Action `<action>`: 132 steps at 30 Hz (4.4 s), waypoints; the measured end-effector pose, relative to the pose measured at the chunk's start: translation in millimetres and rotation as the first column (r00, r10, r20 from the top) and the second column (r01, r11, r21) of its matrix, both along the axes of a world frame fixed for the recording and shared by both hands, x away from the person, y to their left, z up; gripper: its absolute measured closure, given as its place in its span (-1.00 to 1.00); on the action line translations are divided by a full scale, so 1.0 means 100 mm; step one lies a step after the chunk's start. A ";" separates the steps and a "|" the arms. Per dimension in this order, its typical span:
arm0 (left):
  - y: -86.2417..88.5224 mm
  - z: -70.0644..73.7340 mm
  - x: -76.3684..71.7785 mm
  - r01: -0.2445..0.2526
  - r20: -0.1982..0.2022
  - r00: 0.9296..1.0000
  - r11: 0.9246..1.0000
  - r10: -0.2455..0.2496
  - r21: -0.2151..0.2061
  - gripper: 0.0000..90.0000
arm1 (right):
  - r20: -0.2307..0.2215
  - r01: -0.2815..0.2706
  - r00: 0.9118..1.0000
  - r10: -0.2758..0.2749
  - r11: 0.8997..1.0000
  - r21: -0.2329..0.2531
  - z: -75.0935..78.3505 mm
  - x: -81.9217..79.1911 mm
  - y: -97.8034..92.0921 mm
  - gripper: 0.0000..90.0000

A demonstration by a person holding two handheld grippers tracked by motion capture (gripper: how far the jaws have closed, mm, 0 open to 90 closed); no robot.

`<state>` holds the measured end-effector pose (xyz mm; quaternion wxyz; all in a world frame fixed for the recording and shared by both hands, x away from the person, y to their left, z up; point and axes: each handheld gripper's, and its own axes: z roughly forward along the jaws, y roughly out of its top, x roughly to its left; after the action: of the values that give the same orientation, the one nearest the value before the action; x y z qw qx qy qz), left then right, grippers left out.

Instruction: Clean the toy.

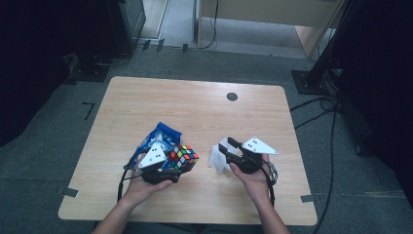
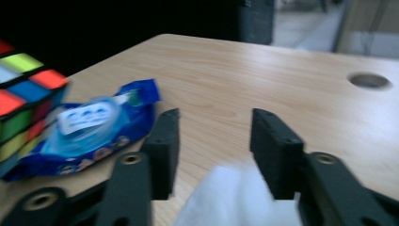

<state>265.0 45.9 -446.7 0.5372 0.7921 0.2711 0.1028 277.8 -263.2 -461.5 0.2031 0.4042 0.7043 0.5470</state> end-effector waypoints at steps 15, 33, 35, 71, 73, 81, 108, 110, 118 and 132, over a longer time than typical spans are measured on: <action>0.05 0.03 0.06 -0.015 -0.079 0.997 0.999 0.012 -0.033 -0.25 | 0.295 -0.305 0.865 0.407 0.891 -0.336 -0.09 -0.34 0.74 -0.44; 0.02 0.02 0.06 -0.025 -0.103 0.995 0.997 0.018 -0.071 -0.25 | 0.336 -0.146 0.900 0.278 0.919 -0.367 -0.12 -0.49 1.01 -0.28; 0.02 0.03 0.06 -0.038 -0.103 0.994 0.996 0.030 -0.080 -0.25 | 0.292 -0.145 0.928 0.231 0.947 -0.288 -0.12 -0.49 1.04 -0.27; 0.08 0.06 0.06 -0.014 -0.094 0.996 0.995 0.005 -0.103 -0.25 | 0.120 -0.207 0.968 0.220 0.972 -0.111 -0.14 -0.49 1.02 0.06; 0.11 0.05 0.07 -0.035 -0.103 0.994 0.994 0.023 -0.106 -0.25 | 0.106 -0.214 0.968 0.227 0.969 -0.128 -0.14 -0.44 0.94 0.02; 0.16 0.04 0.12 -0.043 -0.113 0.993 0.994 0.031 -0.100 -0.25 | 0.007 -0.038 0.999 0.041 0.976 -0.216 -0.24 -0.08 0.29 -0.08; 0.04 -0.04 0.08 -0.006 -0.094 0.996 1.000 0.003 -0.030 -0.25 | -0.198 0.021 0.978 -0.065 0.976 -0.216 -0.36 0.09 0.17 0.92; 0.01 -0.05 0.07 0.000 -0.092 0.996 1.000 -0.002 -0.024 -0.25 | -0.151 0.016 0.988 -0.040 0.988 -0.156 -0.19 0.00 0.22 0.93; -0.13 -0.10 0.00 0.045 -0.064 0.997 0.999 -0.043 0.028 -0.25 | 0.036 -0.123 0.992 0.123 0.992 -0.003 0.46 -0.43 0.55 0.93; -0.26 -0.11 -0.11 0.082 -0.014 0.997 0.994 -0.082 0.074 -0.25 | -0.007 -0.204 0.979 0.204 0.979 -0.025 0.36 -0.44 0.81 0.92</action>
<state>253.6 19.5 -458.2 0.5094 0.8227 0.2373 0.0863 233.8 -182.4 -425.6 0.1493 0.3284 0.7494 0.5551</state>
